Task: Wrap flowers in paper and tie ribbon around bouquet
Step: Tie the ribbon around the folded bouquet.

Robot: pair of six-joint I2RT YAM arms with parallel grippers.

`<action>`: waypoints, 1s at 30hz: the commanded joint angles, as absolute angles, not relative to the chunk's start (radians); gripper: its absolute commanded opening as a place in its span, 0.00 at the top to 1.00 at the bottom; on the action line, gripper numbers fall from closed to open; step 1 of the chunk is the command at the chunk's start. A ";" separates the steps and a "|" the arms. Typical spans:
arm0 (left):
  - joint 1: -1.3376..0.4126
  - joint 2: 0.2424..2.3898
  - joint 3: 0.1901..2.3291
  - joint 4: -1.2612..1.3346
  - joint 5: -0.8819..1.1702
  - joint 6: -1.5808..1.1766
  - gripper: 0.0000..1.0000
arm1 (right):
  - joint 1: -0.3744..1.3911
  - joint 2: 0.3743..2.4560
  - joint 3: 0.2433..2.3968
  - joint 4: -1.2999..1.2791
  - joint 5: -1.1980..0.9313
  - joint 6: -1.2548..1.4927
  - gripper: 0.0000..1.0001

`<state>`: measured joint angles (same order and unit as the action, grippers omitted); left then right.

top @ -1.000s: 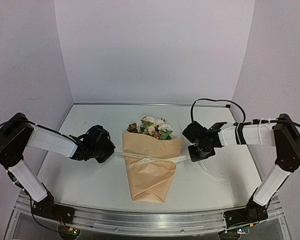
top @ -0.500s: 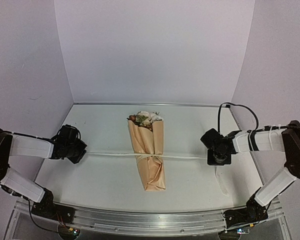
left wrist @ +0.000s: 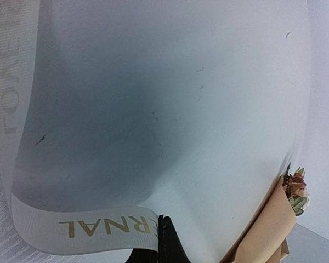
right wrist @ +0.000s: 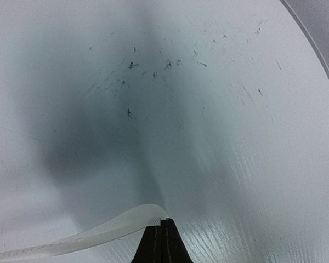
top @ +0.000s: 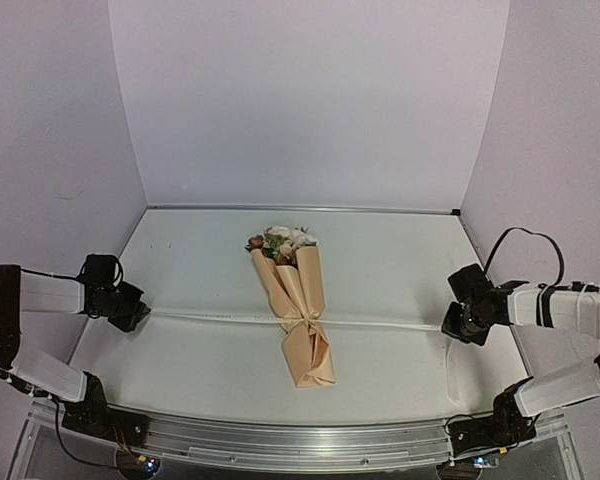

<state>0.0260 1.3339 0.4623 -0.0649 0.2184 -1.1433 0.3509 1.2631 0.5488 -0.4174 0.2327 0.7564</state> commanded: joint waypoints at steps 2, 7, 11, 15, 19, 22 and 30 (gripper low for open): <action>0.171 1.294 0.450 -0.086 0.087 -1.098 1.00 | 0.209 1.174 0.468 -0.550 0.367 0.801 1.00; 0.243 1.291 0.450 -0.088 0.117 -1.069 1.00 | 0.166 1.132 0.455 -0.573 0.344 0.777 1.00; 0.268 1.307 0.459 -0.080 0.139 -1.054 1.00 | 0.165 1.110 0.441 -0.583 0.337 0.781 1.00; 0.274 1.333 0.461 -0.055 0.168 -1.041 1.00 | 0.165 1.117 0.445 -0.589 0.308 0.759 1.00; 0.272 1.353 0.472 -0.031 0.205 -1.003 1.00 | 0.167 1.163 0.475 -0.597 0.202 0.706 1.00; 0.248 1.361 0.501 -0.041 0.225 -0.963 1.00 | 0.167 1.196 0.482 -0.572 0.083 0.656 1.00; 0.124 1.332 0.563 -0.131 0.184 -0.895 0.91 | 0.231 1.243 0.553 -0.618 0.008 0.565 0.81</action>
